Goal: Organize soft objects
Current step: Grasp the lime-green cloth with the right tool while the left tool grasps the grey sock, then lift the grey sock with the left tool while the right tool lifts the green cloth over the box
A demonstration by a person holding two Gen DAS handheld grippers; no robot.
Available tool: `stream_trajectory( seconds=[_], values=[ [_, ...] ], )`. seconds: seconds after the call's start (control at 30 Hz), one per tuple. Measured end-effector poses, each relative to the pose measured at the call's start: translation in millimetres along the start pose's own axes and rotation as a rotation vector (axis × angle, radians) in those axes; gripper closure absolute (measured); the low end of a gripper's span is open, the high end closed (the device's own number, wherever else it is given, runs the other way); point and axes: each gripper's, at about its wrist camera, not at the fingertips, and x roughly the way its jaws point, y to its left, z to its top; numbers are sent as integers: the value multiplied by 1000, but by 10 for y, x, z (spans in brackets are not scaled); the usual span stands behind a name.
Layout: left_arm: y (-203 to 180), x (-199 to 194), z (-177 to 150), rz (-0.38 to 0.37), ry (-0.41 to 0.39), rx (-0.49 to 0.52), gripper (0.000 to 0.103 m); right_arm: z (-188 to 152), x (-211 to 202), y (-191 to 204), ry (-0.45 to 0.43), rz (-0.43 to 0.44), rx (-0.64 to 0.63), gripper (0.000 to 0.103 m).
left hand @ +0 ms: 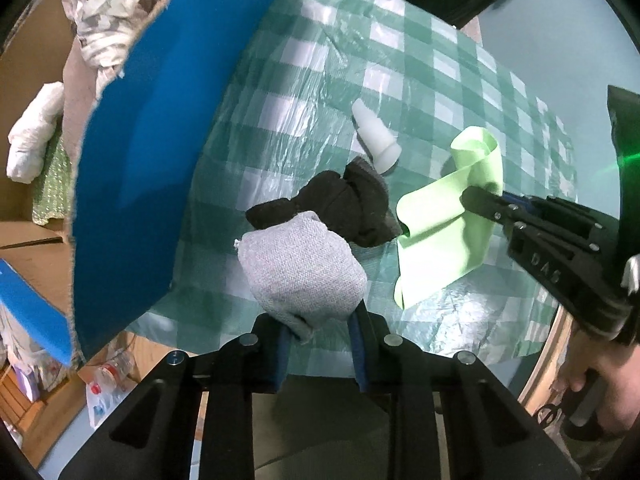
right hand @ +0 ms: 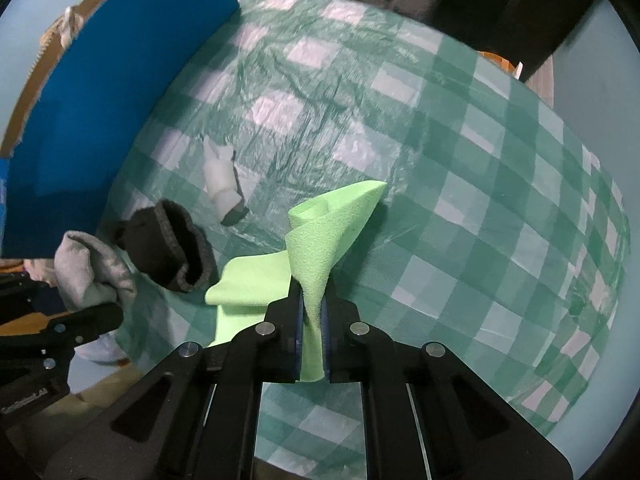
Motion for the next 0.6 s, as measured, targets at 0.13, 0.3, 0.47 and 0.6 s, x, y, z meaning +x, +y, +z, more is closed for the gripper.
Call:
stream_trajectory(
  seconds=[0.13,0.3,0.47,0.6],
  values=[
    [-18,-92,7,12,-18,25,78,45,-125,-39,-29,13,6,96],
    [-149,-183,16,23,-45,58,78,113,-263,-42,-61,17,13,96],
    [-185,-311,36,26,-66,89,78,71,-492,23,-91,24,33,96],
    [-236,-402,64,34,-81,114,78,84,-611,35,-111,22,40,96]
  ],
)
